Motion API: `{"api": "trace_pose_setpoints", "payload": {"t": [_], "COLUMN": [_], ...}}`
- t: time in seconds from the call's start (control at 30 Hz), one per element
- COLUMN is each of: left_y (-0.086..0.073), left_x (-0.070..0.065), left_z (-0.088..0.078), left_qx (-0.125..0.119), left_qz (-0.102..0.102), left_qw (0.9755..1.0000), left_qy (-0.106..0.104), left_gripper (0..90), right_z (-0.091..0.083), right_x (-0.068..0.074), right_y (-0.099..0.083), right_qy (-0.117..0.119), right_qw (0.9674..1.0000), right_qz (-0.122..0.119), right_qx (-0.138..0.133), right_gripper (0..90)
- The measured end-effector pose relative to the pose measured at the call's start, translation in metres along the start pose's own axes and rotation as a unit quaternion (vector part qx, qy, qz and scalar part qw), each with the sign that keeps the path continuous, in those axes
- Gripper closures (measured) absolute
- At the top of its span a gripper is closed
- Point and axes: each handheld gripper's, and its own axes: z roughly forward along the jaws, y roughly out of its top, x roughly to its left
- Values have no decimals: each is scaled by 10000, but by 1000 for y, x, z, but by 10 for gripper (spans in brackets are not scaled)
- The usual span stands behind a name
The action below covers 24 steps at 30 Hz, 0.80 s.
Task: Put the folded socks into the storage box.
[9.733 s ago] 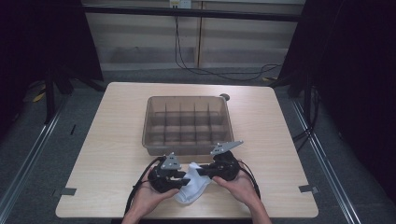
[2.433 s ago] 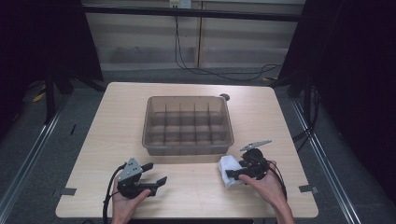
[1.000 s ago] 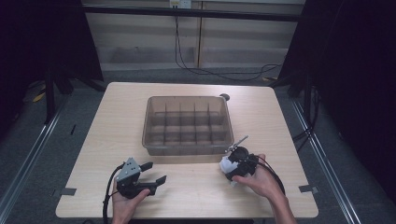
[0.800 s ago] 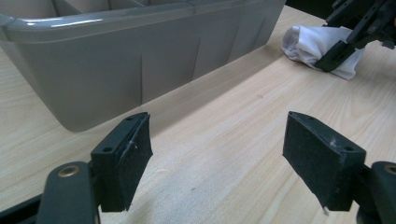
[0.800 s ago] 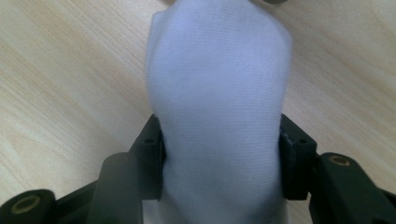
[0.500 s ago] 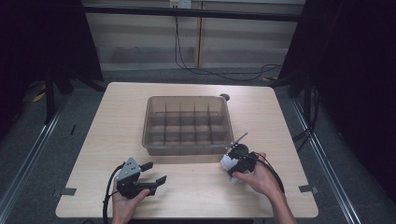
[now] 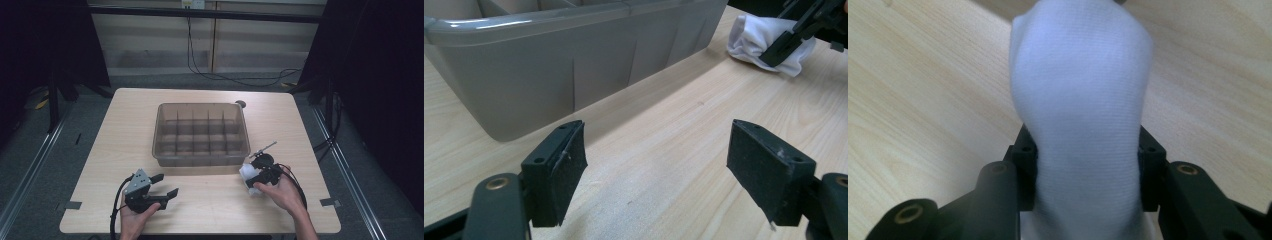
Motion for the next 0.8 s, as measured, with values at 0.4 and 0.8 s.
{"api": "trace_pose_setpoints", "payload": {"t": [0.4, 0.8], "left_y": [0, 0], "left_x": [0, 0], "left_z": [0, 0], "left_qx": [4, -3], "left_qz": [-15, -49], "left_qw": [10000, 10000], "left_qy": [16, 15], "left_gripper": [233, 231], "right_z": [-17, -34], "right_x": [-1, 3], "right_y": [-2, 0], "right_qy": [362, 757], "right_qw": [9988, 9961], "right_qz": [129, 30], "right_qx": [-306, -445], "right_gripper": [576, 574]}}
